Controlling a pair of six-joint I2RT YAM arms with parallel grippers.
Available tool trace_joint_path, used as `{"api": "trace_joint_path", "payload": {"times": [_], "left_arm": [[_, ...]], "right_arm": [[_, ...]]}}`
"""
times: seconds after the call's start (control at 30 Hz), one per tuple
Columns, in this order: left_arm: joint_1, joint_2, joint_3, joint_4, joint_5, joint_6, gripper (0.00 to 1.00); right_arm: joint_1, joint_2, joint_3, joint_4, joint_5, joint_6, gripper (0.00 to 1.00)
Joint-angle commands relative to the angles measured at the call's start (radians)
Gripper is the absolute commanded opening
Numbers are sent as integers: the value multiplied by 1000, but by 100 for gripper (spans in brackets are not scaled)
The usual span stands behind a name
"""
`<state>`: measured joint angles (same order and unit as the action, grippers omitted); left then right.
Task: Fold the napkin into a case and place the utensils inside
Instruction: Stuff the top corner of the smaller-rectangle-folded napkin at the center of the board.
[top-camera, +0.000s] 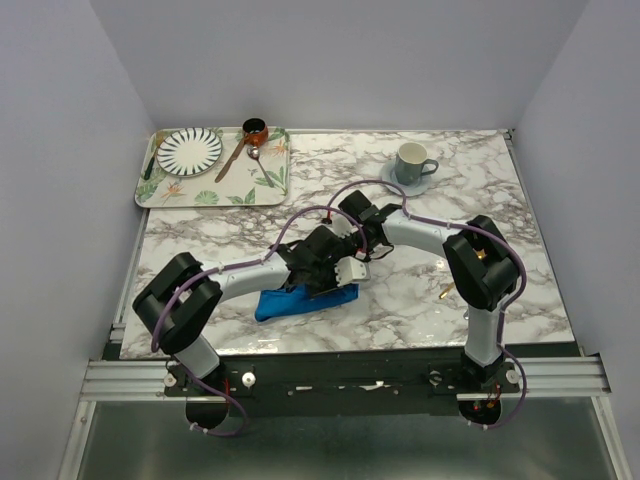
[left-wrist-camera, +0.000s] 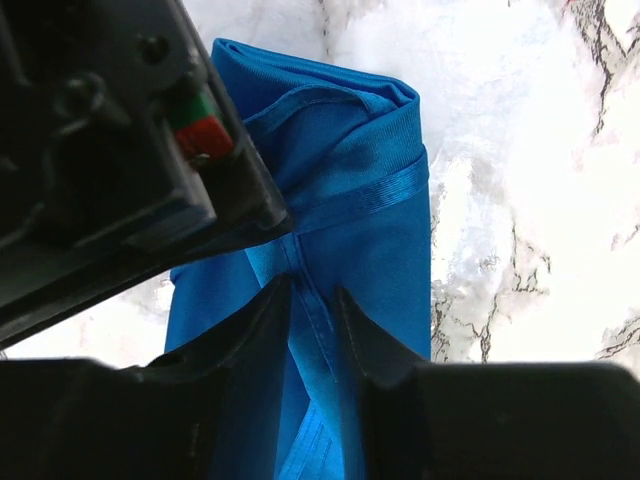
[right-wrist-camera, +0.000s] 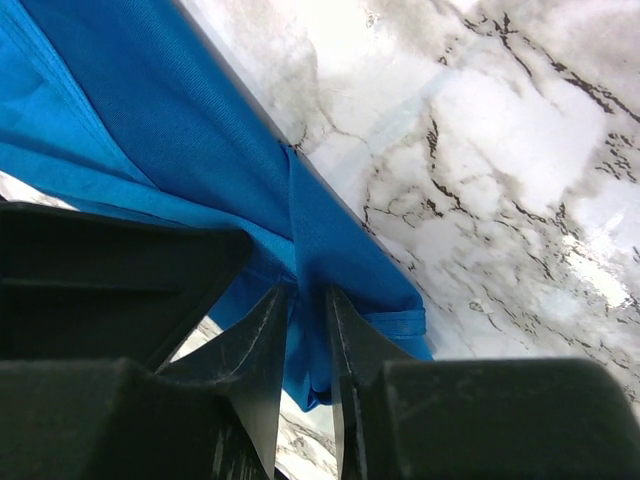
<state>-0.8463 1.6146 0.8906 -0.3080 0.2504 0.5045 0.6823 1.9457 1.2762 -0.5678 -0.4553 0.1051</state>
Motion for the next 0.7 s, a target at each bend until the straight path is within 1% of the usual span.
{"api": "trace_joint_path", "payload": {"times": [0.0, 0.03, 0.13, 0.2, 0.27, 0.3, 0.33, 0.4, 0.47, 0.57, 0.67], "left_arm": [[21, -47, 22, -9, 36, -88, 44], [32, -59, 25, -5, 47, -116, 48], [90, -116, 33, 7, 113, -222, 54], [148, -163, 25, 18, 148, -288, 55], [193, -200, 16, 23, 216, -391, 56], [241, -209, 4, 27, 245, -423, 55], [260, -216, -2, 21, 298, -488, 55], [292, -203, -10, -5, 354, -541, 56], [296, -177, -19, -31, 407, -592, 56], [296, -131, -45, -17, 418, -644, 57], [297, -79, -56, 1, 418, -662, 58]], "right_arm": [[0, 61, -14, 3, 130, 1, 30], [2, 62, -14, 3, 136, 1, 30], [0, 65, -11, 3, 150, -2, 29], [2, 65, -11, 3, 153, -1, 29], [2, 65, -14, 3, 158, -1, 29], [0, 65, -15, 3, 156, 2, 29], [2, 65, -17, 3, 156, 2, 29], [2, 64, -20, 5, 158, 2, 29], [2, 64, -18, 5, 155, 2, 28], [0, 68, -15, 5, 158, 1, 28], [0, 65, -17, 5, 164, -1, 28]]}}
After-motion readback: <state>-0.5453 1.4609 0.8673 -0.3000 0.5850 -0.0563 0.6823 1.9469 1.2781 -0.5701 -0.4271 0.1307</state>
